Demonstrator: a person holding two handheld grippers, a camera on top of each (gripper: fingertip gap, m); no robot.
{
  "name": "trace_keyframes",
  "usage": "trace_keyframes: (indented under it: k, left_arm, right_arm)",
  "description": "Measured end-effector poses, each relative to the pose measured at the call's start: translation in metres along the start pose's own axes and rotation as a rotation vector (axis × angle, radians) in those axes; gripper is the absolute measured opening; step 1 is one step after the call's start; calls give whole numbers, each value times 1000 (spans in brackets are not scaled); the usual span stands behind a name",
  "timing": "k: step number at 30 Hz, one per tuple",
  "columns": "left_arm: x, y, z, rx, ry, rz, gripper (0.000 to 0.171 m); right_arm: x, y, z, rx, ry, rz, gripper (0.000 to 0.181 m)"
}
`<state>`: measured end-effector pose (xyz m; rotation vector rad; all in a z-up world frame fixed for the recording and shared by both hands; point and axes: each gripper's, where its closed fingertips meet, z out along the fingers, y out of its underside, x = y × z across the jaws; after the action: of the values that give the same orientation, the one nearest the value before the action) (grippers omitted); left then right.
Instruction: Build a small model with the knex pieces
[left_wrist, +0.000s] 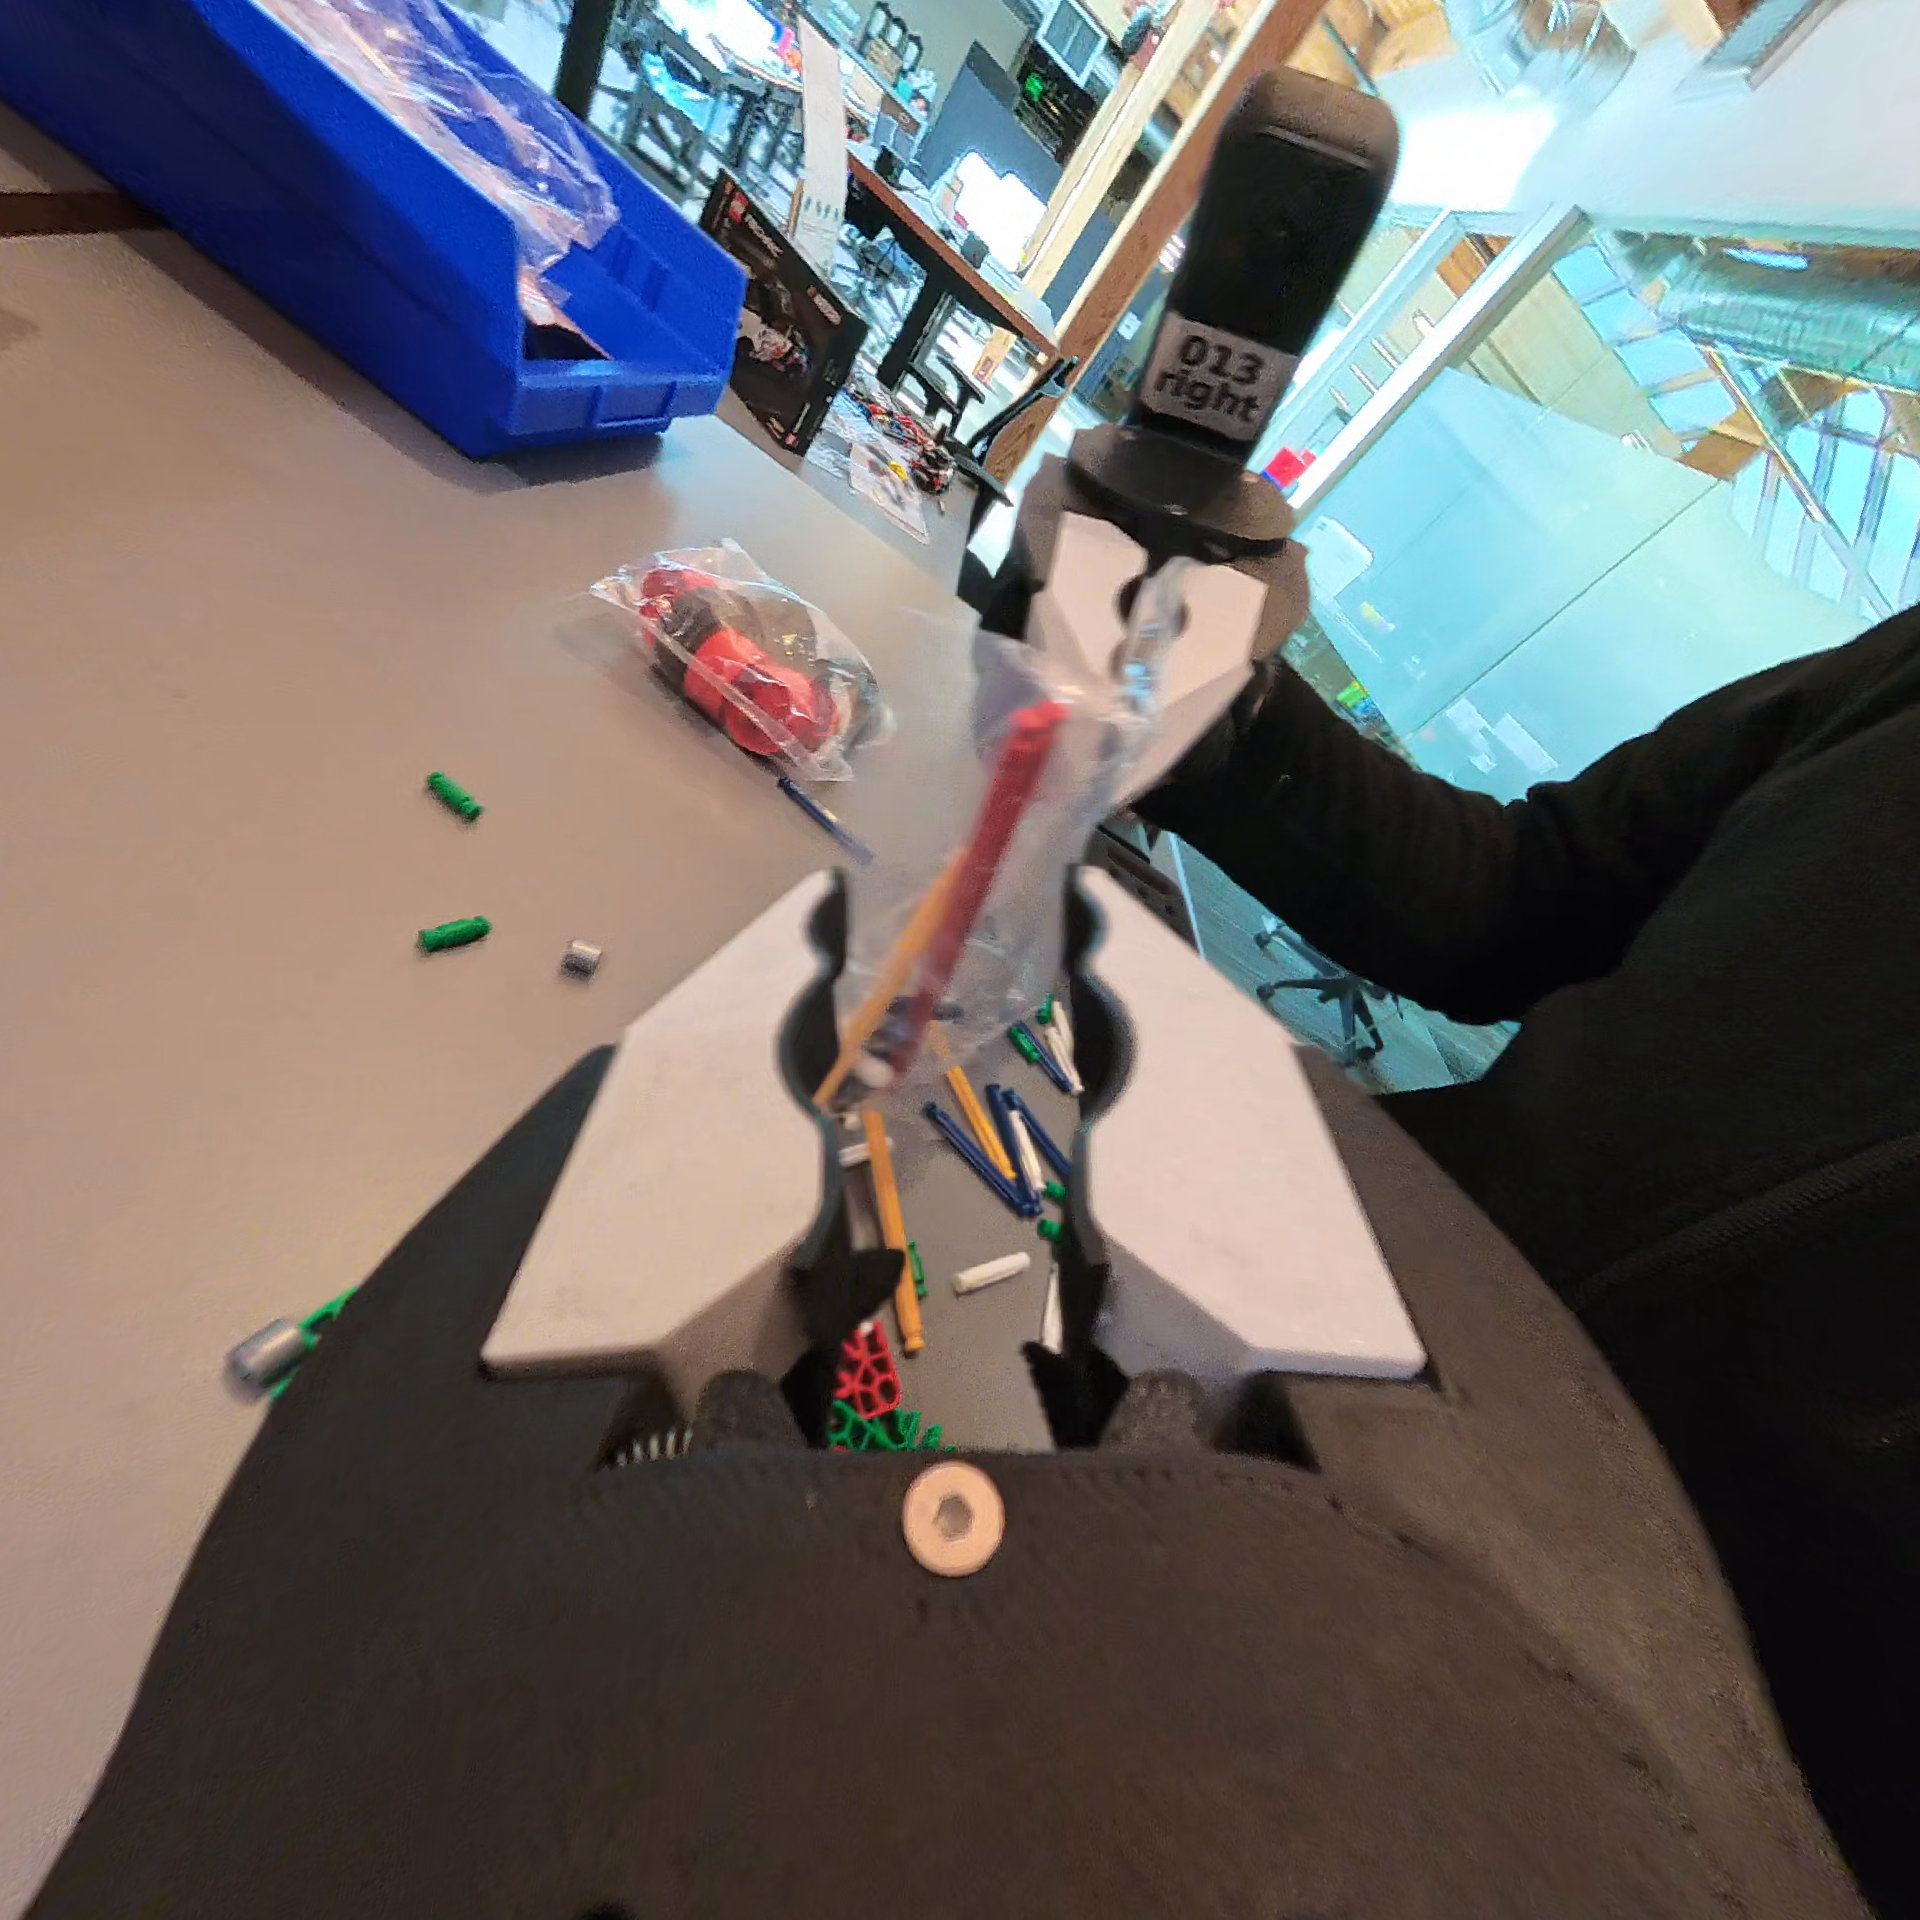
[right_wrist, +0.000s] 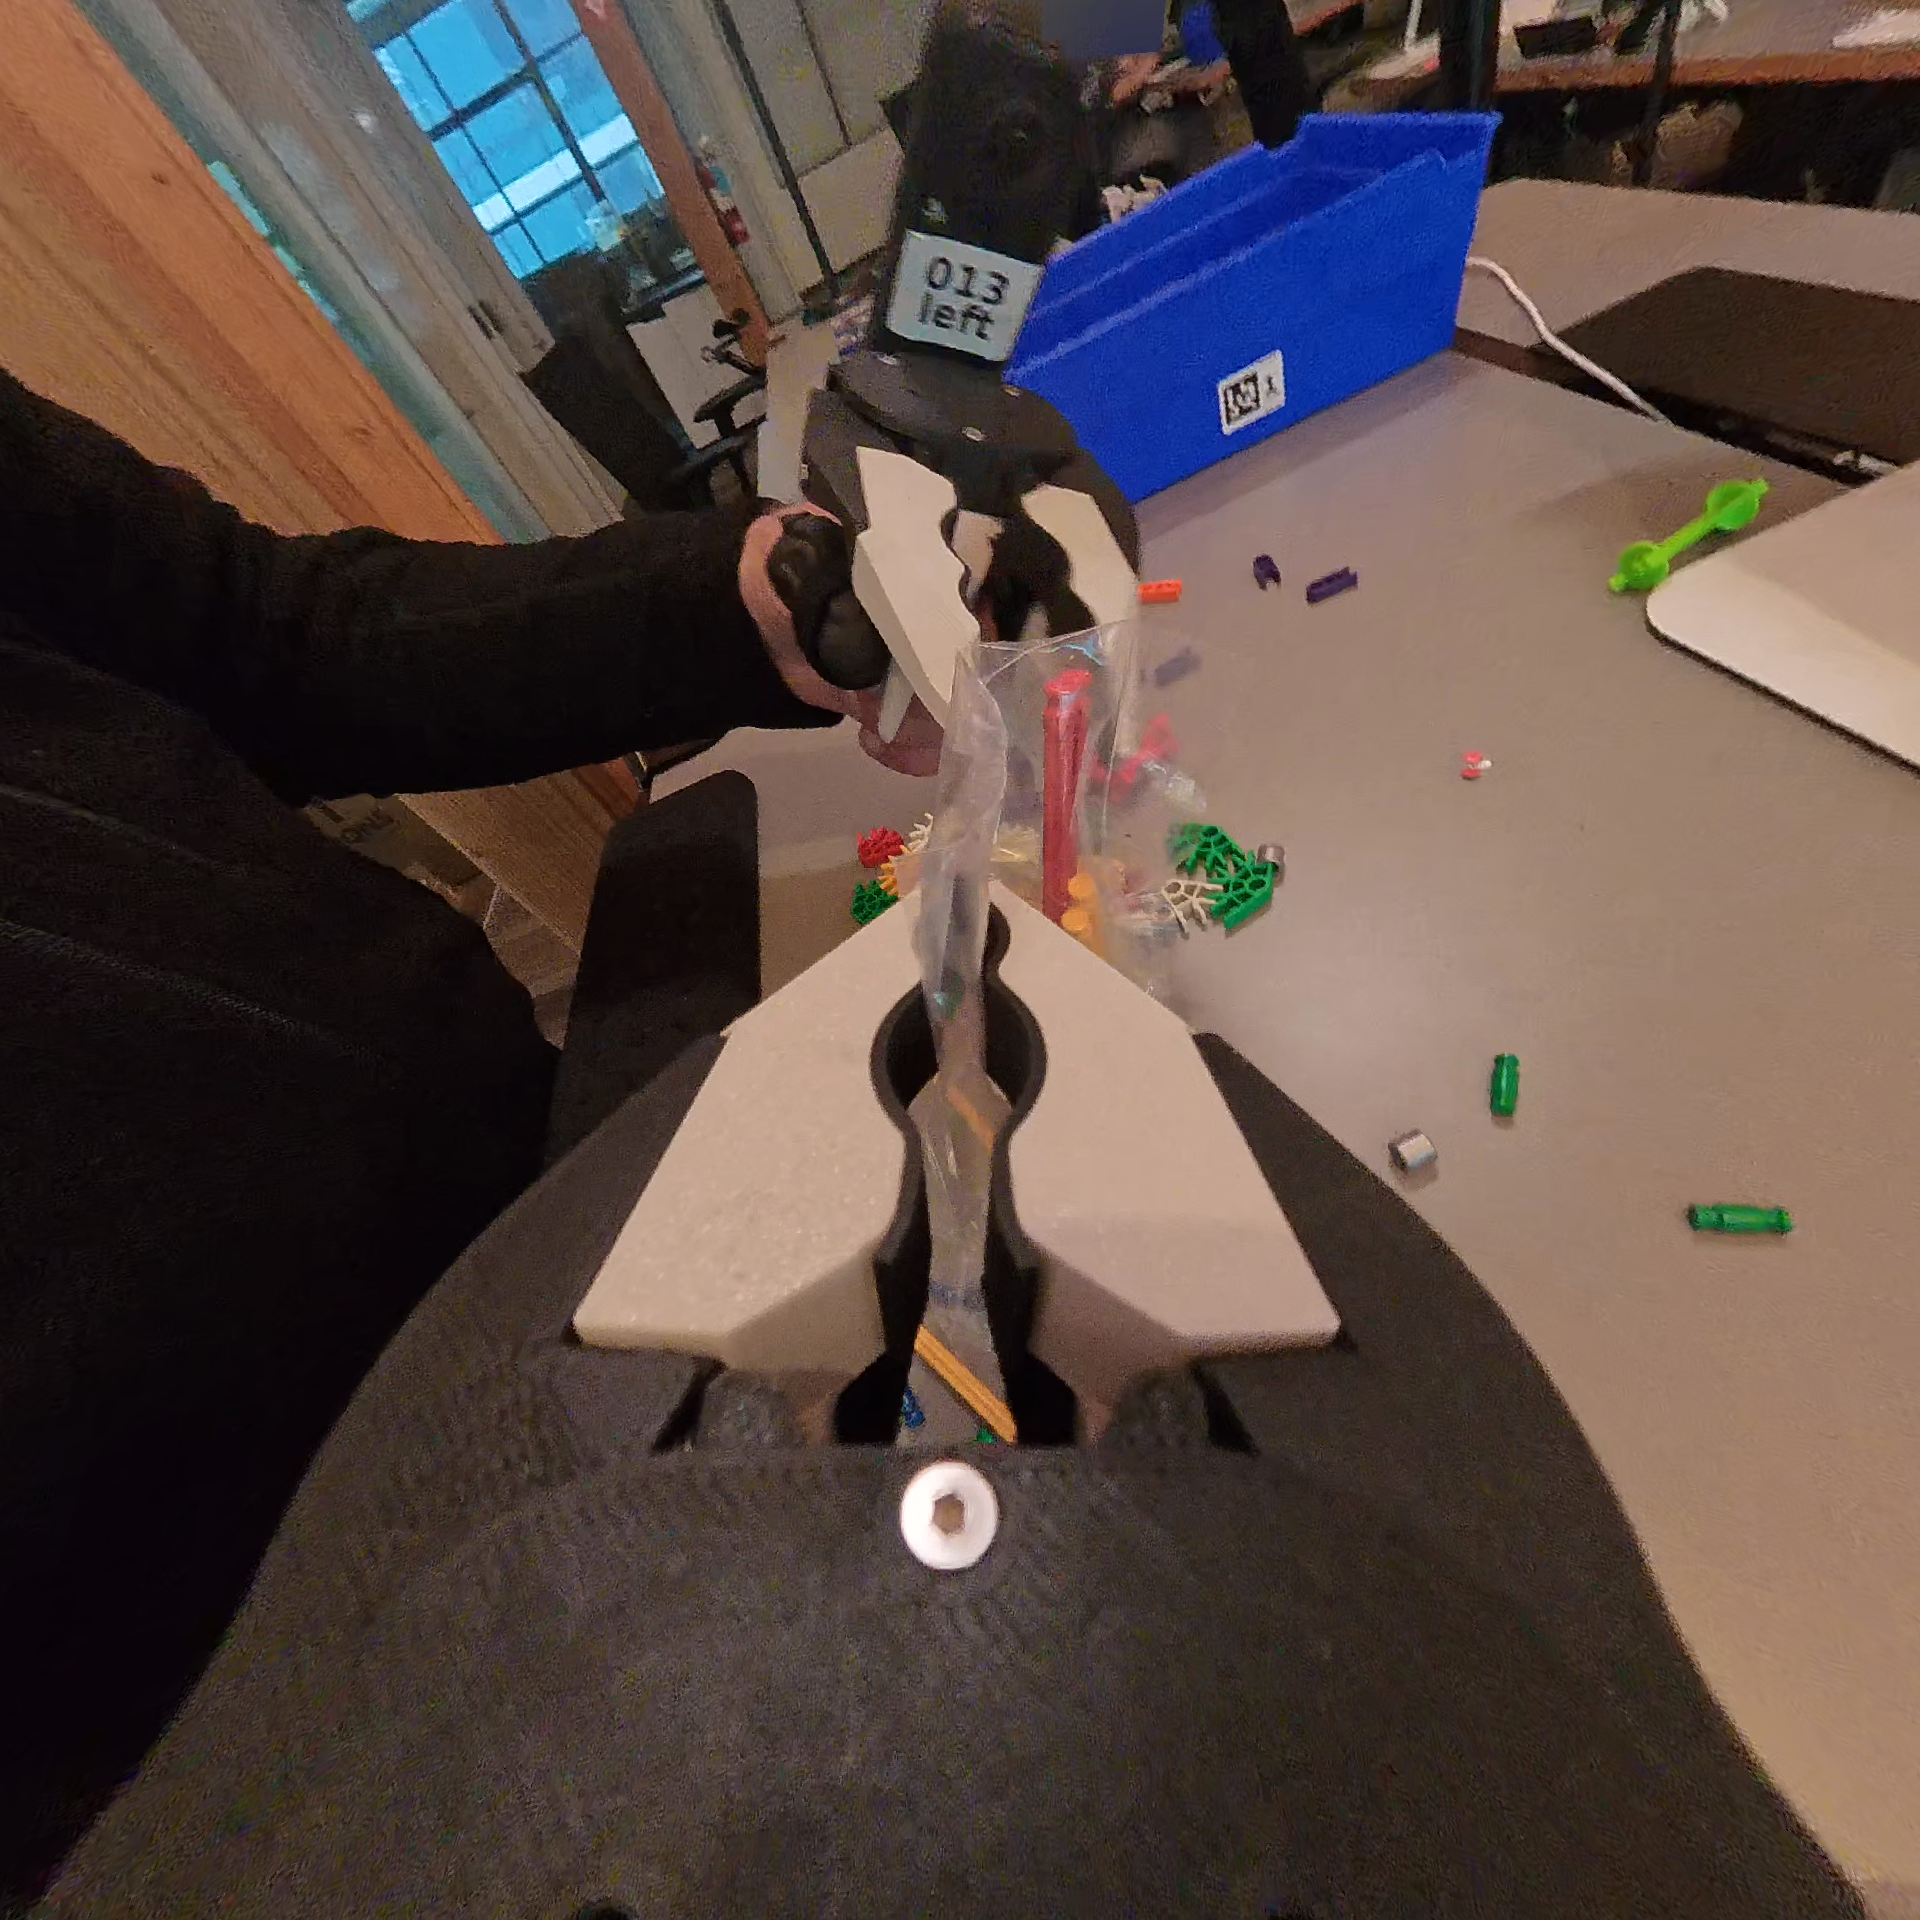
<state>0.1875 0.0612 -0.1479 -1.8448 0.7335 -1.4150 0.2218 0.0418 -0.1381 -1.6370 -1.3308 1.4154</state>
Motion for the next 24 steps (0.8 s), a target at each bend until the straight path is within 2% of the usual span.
trace_keyframes:
  k: [3, 5, 7, 8, 9, 10, 14, 16, 19, 20, 21, 23, 24]
  left_arm:
    - [-3, -14, -5, 49, 45, 22, 54]
    - [5, -22, -1, 72, 174, -23, 59]
    - [28, -22, 5, 58, 351, -46, 49]
    - [36, -21, 8, 55, 397, -39, 38]
    - [41, -18, 10, 35, 432, -33, 17]
    - [36, -16, 13, 26, 401, -16, 6]
    - [14, -16, 12, 31, 271, -6, 2]
    - [13, -20, 9, 35, 229, 5, 2]
    - [12, -19, 17, -34, 147, 49, 2]
    - [13, -15, 22, -81, 121, 72, 2]
    - [16, -13, 26, -111, 101, 99, 2]
    - [3, -11, 21, -169, -30, 181, 2]
    - [2, -14, 14, -160, -41, 183, 2]
  right_arm:
    - [-13, -11, -2, 22, -61, -67, 0]
    - [-22, -18, -2, 37, -117, -97, 0]
    - [-24, -20, -1, 34, -129, -123, 0]
    - [-24, -19, 0, 30, -137, -128, 0]
    - [-21, -17, 0, 20, -132, -121, 0]
    - [-16, -13, -1, -1, -118, -101, 0]
    - [0, -1, -8, -27, -57, -13, 0]
    - [6, -2, -10, -29, -7, 9, 38]
    - [0, -11, -4, -22, 18, -45, 32]
    - [-1, -14, -1, -22, 23, -58, 12]
    - [2, -13, 1, -37, 52, -72, 0]
    - [16, -5, -1, -88, 112, -39, 0]
    - [20, -7, -6, -63, 127, -22, 0]
